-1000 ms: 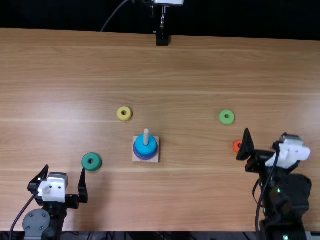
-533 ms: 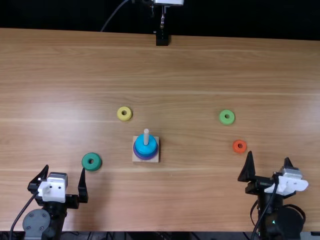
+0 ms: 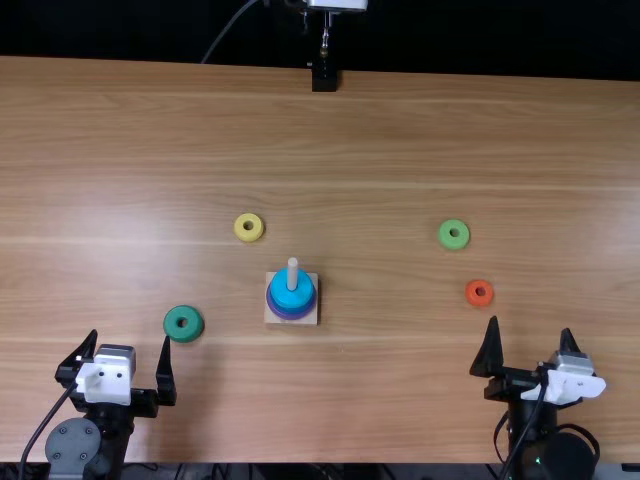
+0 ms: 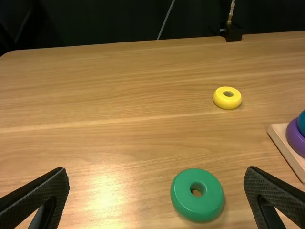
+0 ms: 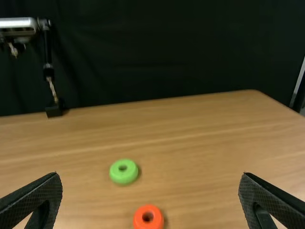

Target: Build the Hanoi tower: stack the rings onto the peg from bottom to top in this color order: purple, dark blue, light blue, dark green, light green, yellow, orange.

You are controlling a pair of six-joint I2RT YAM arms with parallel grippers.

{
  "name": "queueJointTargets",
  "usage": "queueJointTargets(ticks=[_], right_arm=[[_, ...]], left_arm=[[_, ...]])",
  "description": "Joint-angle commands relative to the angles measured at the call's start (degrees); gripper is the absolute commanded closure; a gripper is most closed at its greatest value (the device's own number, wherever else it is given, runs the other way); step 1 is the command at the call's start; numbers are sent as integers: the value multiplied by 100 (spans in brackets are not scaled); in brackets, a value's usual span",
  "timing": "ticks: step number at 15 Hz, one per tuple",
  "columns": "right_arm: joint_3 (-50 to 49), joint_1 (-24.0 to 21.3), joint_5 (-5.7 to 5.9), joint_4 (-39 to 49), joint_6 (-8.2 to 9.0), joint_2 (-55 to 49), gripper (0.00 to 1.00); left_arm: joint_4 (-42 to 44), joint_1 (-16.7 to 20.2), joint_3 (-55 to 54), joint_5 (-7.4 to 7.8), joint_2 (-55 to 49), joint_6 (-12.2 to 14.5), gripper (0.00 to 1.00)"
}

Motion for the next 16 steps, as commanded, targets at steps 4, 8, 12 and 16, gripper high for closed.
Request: queueJointTargets(ticks=[4,8,12,16], right_arm=[[-353,-9,-309,-20,-7,-201,0],[-582,0,-499,-20,-18,-219,0],[-678,0,-510,-294,3,-333,0],[-678,0,-678,-600,-165,-386,0]], left_arm=[[-495,7,-578,107,-67,98,0],[-495,7,-578,107,-67,98,0],[-495,-2,-578,107,-67,98,0],[-495,7,-578,107,-67,98,0]])
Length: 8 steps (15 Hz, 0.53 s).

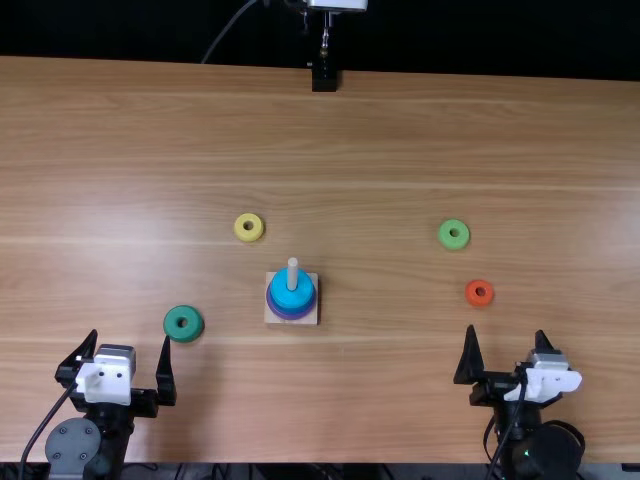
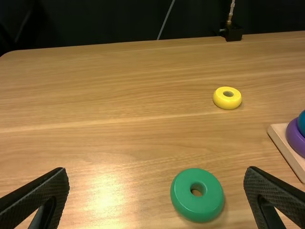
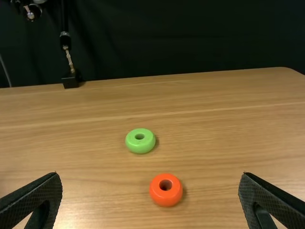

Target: Build the Hanoi tower: stack the rings onto the peg from bottom to top in this color order: purple, dark blue, light blue, dark green, light green, yellow, orange.

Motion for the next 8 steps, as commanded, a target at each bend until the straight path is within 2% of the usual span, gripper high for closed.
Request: queueJointTargets(ticks=[1,2,3,8], right_arm=[[-173,-2,-221,-394,-396,-143,0],[-173,-2,-305,-510,-639,-143,0],[-173,-2,-305,-616,-723,-143,0],[-191,-46,-221,-711,-586,-143,0]], left_arm=[[-490,5,-578,105,-69,98,0],[-490,5,-578,105,-69,98,0],[-490,5,-578,105,-69,98,0],[-490,5,-578,105,-69,98,0]])
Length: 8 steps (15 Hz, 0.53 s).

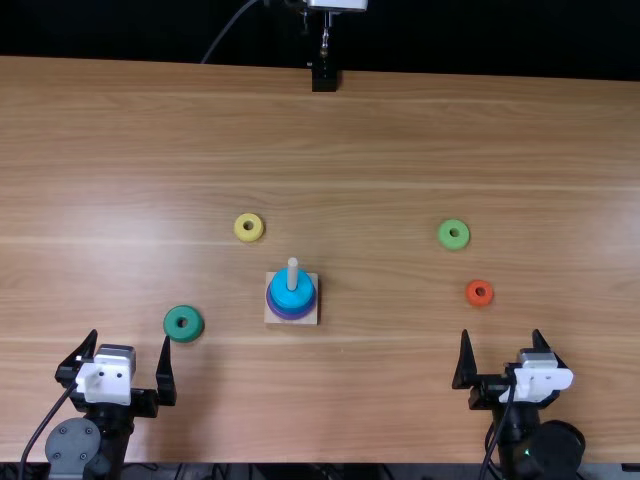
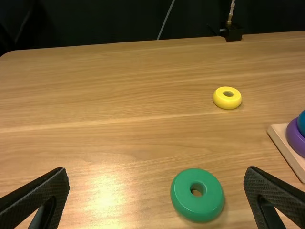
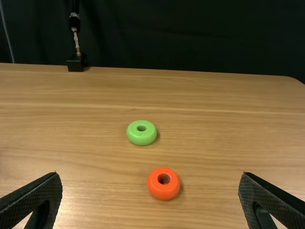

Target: Build the Hanoi tower: stack the rings onto the peg from bottom to top in this color order: purple, dark blue, light blue, dark green, light green, yellow, orange.

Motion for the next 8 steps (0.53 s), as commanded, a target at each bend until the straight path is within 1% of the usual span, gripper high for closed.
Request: queueJointTargets(ticks=[1,3,8], right_arm=[[-300,-55,-55,-669,75,-143,0],[-274,-72,-97,-785,86,-143,0],[-274,-72,-97,-785,96,-143,0]], left_arm=[[-492,7,-578,107,-67,100,0],[-492,7,-578,107,-67,100,0],[-492,7,-578,107,-67,100,0]])
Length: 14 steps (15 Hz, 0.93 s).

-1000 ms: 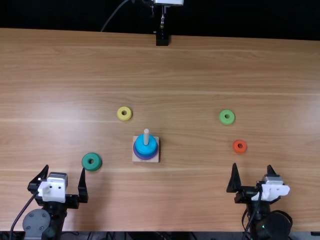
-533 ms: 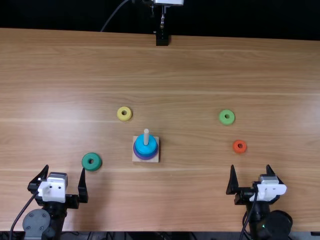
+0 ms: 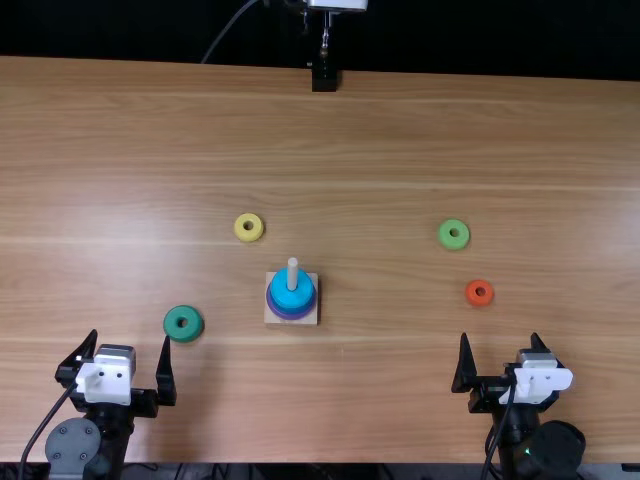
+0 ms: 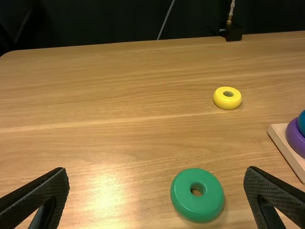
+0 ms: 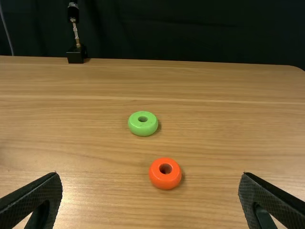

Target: Build the Hanoi tower: stack the rings onto the peg from bottom to top in this color order: purple, dark blue, light blue, dark green, light green, yellow, orange.

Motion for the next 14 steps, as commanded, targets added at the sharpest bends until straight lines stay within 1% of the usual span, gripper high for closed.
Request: queueJointTargets(ticks=[1,9,11,12,14], right_arm=[[-385,-70,-91,-462,35,-143,0],[-385,-70,-80,-462,35,-143,0],[-385,-70,-80,-462,35,-143,0],[-385,-70,-80,-462,35,-143,0],[-385,-70,-80,-462,35,-143,0]], left_arm=[[-490,7,-580,105,-69,98,0],[-490,-2,-580,105,-69,98,0],[-480,-10,-580,179,-69,140,0],[-469,-2,-580,189,-69,183,0],[-416,-28,-580,179,-69,183,0]])
